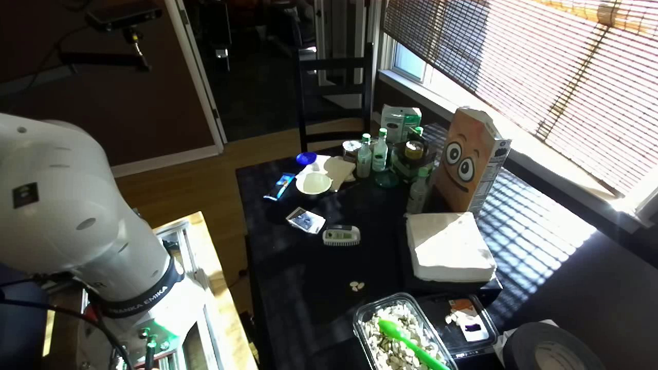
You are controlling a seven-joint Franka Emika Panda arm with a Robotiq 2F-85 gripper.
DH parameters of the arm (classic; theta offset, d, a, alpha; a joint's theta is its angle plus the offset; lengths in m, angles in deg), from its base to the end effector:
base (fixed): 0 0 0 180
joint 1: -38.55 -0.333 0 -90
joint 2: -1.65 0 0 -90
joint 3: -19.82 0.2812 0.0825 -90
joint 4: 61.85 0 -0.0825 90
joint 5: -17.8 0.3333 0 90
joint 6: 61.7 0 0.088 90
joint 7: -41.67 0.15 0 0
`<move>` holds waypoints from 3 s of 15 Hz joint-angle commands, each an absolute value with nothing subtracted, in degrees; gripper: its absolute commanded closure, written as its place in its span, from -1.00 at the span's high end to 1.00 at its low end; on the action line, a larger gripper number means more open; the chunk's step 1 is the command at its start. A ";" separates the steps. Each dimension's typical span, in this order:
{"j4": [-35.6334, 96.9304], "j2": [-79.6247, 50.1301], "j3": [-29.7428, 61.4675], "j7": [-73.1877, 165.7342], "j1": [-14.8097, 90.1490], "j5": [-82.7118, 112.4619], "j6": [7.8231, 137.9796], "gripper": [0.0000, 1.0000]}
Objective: Put the small objects over the tissues
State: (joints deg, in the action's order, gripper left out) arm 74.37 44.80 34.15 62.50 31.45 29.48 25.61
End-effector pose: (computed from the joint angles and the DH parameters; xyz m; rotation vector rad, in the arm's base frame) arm 0.2494 0.1412 0.4921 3.1284 -0.1056 -0.1878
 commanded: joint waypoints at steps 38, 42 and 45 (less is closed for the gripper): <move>62.89 -23.23 22.34 9.72 45.67 9.38 96.27 1.00; 55.41 -28.82 20.93 10.70 45.08 6.40 92.83 1.00; 57.11 -27.97 21.88 10.70 46.09 7.42 94.34 1.00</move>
State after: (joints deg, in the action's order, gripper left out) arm 57.16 -28.00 21.18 10.14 45.38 8.20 94.51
